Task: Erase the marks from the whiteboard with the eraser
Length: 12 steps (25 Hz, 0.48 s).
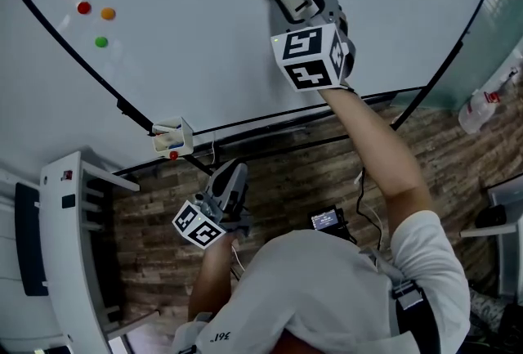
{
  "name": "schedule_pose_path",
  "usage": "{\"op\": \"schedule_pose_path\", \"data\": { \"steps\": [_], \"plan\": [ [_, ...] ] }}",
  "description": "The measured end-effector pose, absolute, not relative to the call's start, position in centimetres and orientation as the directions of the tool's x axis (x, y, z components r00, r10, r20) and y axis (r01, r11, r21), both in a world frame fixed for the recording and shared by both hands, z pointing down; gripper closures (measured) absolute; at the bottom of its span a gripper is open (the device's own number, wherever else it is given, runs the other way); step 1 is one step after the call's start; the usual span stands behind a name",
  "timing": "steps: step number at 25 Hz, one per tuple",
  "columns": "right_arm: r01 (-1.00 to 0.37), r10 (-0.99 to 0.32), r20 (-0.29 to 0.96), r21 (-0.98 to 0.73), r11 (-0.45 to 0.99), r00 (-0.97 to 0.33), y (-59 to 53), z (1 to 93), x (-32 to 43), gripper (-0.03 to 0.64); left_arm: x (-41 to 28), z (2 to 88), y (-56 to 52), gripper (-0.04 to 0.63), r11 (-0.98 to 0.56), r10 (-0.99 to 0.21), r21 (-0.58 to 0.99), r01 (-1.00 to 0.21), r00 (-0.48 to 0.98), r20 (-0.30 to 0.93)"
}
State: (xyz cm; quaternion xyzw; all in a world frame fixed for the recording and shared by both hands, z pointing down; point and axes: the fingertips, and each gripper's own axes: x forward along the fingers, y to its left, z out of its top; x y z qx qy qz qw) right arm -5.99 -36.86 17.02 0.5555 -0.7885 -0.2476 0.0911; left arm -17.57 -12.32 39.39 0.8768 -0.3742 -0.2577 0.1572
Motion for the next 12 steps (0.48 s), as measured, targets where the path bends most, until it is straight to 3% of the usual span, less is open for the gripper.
{"op": "schedule_pose_path", "data": {
  "steps": [12],
  "plan": [
    [-0.727, -0.883, -0.102, 0.615, 0.306, -0.458, -35.2, 17.2, -18.1, 0.37, -21.9, 39.5, -10.5, 0.586, -0.621, -0.783, 0.471, -0.627, 0.521, -0.34]
  ]
}}
